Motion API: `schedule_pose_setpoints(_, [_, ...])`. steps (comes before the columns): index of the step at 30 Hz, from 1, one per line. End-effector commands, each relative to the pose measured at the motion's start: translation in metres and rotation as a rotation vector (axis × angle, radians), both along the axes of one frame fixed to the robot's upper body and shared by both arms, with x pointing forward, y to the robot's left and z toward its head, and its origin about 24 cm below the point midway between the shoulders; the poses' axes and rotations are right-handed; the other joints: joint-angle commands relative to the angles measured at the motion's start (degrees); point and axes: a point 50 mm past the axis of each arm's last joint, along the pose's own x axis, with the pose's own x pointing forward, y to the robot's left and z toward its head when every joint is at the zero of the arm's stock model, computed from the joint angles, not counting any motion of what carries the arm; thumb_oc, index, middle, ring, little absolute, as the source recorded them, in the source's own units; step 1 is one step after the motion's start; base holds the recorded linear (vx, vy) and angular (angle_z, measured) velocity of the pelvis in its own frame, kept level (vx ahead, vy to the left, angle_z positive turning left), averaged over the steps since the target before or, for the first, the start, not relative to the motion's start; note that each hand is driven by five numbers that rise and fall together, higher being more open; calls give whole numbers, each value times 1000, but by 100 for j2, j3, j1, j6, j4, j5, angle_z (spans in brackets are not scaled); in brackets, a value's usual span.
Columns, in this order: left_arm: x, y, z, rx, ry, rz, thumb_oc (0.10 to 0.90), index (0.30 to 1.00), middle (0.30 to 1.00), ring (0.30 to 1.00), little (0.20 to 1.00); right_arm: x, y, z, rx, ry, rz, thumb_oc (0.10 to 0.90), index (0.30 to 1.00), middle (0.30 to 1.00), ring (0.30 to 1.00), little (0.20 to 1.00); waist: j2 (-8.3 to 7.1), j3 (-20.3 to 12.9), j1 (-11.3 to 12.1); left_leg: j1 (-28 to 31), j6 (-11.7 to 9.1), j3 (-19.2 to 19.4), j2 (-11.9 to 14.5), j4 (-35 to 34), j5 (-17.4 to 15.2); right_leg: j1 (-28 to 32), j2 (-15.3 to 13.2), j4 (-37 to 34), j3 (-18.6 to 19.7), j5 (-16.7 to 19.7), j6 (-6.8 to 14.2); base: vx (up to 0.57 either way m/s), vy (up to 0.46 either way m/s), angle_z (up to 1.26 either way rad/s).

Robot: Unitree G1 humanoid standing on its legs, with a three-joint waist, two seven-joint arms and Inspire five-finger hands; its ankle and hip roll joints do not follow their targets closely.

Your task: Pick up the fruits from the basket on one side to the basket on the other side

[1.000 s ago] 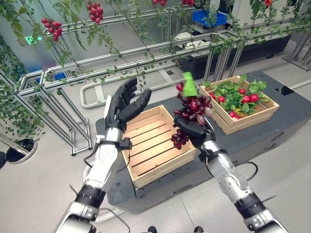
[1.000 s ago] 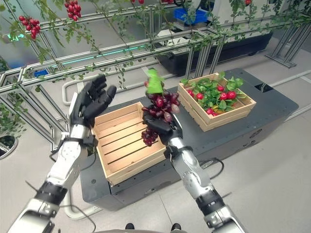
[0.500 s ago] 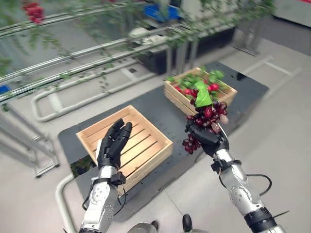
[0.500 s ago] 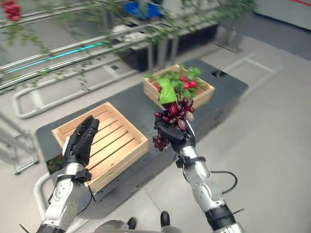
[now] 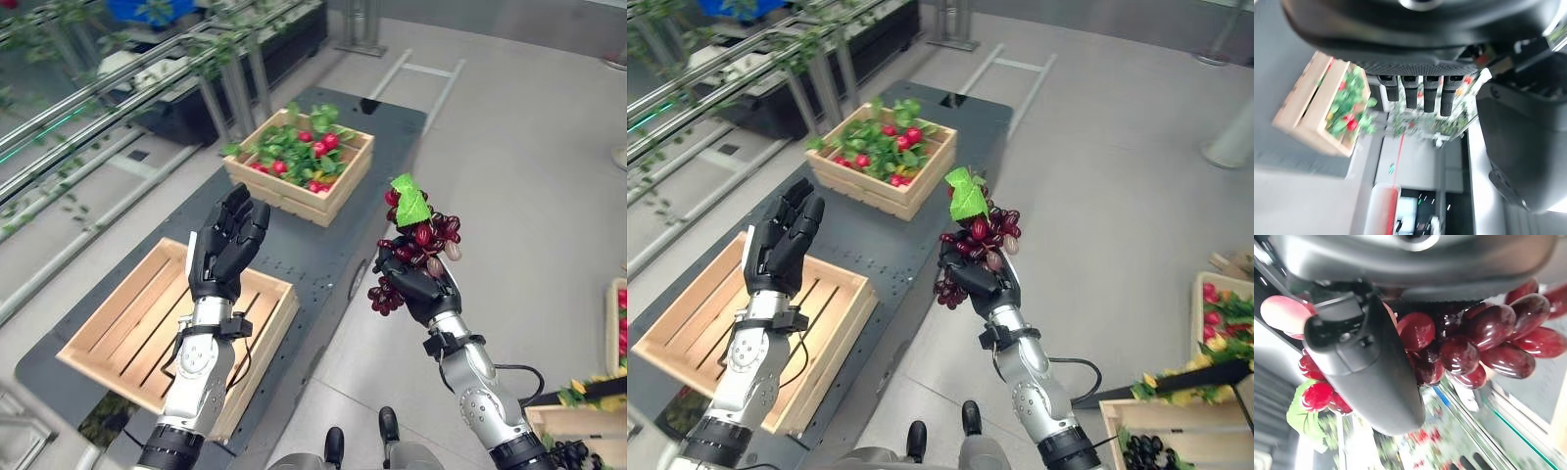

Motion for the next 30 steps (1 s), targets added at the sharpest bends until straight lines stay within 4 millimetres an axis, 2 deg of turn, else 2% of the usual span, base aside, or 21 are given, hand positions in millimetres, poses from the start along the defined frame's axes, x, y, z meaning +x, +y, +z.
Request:
schedule_pose_setpoints(1, [2,13,39,26,-214,60,800,900,900,900,900,5,5,64,36,-384,45,400,300,300,300,300,17,-551,147,-49,-306,-335,-83,4,-571,333,-374,1700,-557,-812,-76,-142,-65,-70])
schedule_pose_setpoints(3, [2,15,33,12,-182,96,800,900,900,900,900,5,8,60,30,-363,58,400,300,300,300,300,-62,-599,246,-124,-360,-155,-57,33,-531,596,-364,1505,-729,-1002,-87,-95,-160,-82])
schedule_pose_setpoints(4, [0,18,29,0,-165,124,800,900,900,900,900,4,11,54,25,-343,69,400,300,300,300,300,-198,-633,335,-250,-488,18,-14,153,-517,1175,-268,398,-858,-1191,-125,-113,-292,-91])
schedule_pose_setpoints(5, [0,16,26,-6,-147,136,800,900,900,900,900,3,13,48,13,-321,68,400,300,300,300,300,-250,-683,394,-335,-592,202,69,185,-496,1416,-260,-286,-962,-1167,-150,-110,-280,-89])
schedule_pose_setpoints(6, [-1,16,25,-5,-143,140,800,900,900,900,900,3,13,47,11,-316,67,400,300,300,300,300,-248,-697,399,-355,-611,237,94,172,-474,1431,-250,-349,-965,-1148,-153,-164,-201,-104])
schedule_pose_setpoints(7, [3,10,21,-22,-108,153,800,900,900,900,900,8,16,46,4,-294,74,400,300,300,300,300,-283,-639,331,-419,-672,388,167,171,-418,1374,-100,-568,-681,-1002,-156,-189,-176,-94])
schedule_pose_setpoints(8, [7,4,24,-8,-123,113,800,900,900,900,900,9,17,47,-19,-306,70,400,300,300,300,300,-315,-630,287,-527,-742,431,207,173,-367,1460,-22,-860,-629,-983,-247,-206,-190,-84])
schedule_pose_setpoints(11, [12,-9,22,37,-112,60,800,900,900,900,900,12,15,43,-36,-286,48,400,300,300,300,300,-345,-624,224,-585,-779,473,209,207,-352,1556,41,-1052,-574,-928,-322,-94,-95,-37])
schedule_pose_setpoints(13, [11,-18,18,55,-83,-1,800,900,900,900,900,8,9,39,-40,-260,23,400,300,300,300,300,-371,-640,152,-566,-754,402,173,335,-431,1503,82,-1095,-508,-893,-385,-77,-63,-24])
schedule_pose_setpoints(15, [6,-23,12,62,-57,-44,800,900,900,900,900,3,2,32,-73,-243,0,400,300,300,300,300,-409,-659,101,-661,-769,344,118,755,-590,1454,65,-1095,-447,-837,-423,-61,-17,1])
schedule_pose_setpoints(16, [0,-24,6,45,-27,-51,800,900,900,900,900,0,-1,28,-94,-227,2,400,300,300,300,300,-458,-628,119,-818,-757,-1,-8,1391,-871,1444,19,-1095,-286,-763,-447,-50,36,-26])
schedule_pose_setpoints(17, [-3,-23,2,35,-10,-40,800,900,900,900,900,0,-1,26,-104,-219,12,400,300,300,300,300,-474,-617,153,-915,-737,-240,-97,1738,-1021,1414,-1,-1076,-166,-729,-454,-61,85,-54])
schedule_pose_setpoints(18, [-7,-21,-3,19,11,-19,800,900,900,900,900,1,1,24,-107,-210,35,400,300,300,300,300,-466,-602,192,-1005,-719,-457,-161,1991,-1078,1358,0,-1006,-4,-717,-456,-45,94,-72])
schedule_pose_setpoints(19, [-8,-20,-5,12,19,-18,800,900,900,900,900,1,1,23,-109,-206,38,400,300,300,300,300,-461,-607,197,-1038,-716,-514,-175,2028,-1066,1326,2,-980,49,-713,-455,-56,156,-95])
schedule_pose_setpoints(20, [-11,-19,-11,-16,42,-22,800,900,900,900,900,2,4,22,-119,-202,50,400,300,300,300,300,-387,-620,233,-901,-674,-933,-197,1429,-896,1234,90,-881,303,-740,-448,-41,140,-123])
schedule_pose_setpoints(21, [-11,-19,-12,-22,51,-33,800,900,900,900,900,2,5,21,-124,-200,48,400,300,300,300,300,-365,-621,242,-791,-645,-1023,-205,1200,-842,1220,112,-865,355,-760,-444,-27,196,-136])
schedule_pose_setpoints(22, [-9,-20,-19,-31,89,-47,800,900,900,900,900,2,7,15,-136,-172,36,400,300,300,300,300,-286,-650,183,-538,-593,-985,-157,754,-748,1142,164,-792,425,-781,-405,-4,127,-114])
schedule_pose_setpoints(25, [-2,-25,-28,-103,152,-83,800,900,900,900,900,-1,9,8,-128,-115,33,400,300,300,300,300,-233,-689,29,-305,-543,-918,-124,328,-621,1069,182,-852,501,-694,-316,-13,136,-83])
schedule_pose_setpoints(27, [-4,-31,-40,-112,198,-98,800,900,900,900,900,-7,6,-8,-162,-48,28,400,300,300,300,300,-207,-694,-69,-208,-532,-827,-104,133,-579,1020,178,-908,525,-603,-258,15,146,-42])
schedule_pose_setpoints(29, [-6,-33,-48,-124,243,-87,800,900,900,900,900,-9,5,-17,-171,-6,20,400,300,300,300,300,-199,-680,-116,-172,-511,-805,-112,91,-584,987,184,-928,577,-556,-234,17,131,-26])
schedule_pose_setpoints(30, [-9,-33,-59,-142,293,-68,800,900,900,900,900,-13,2,-26,-190,34,-4,400,300,300,300,300,-200,-656,-187,-119,-494,-679,-98,51,-610,946,177,-950,596,-500,-193,17,130,-26])
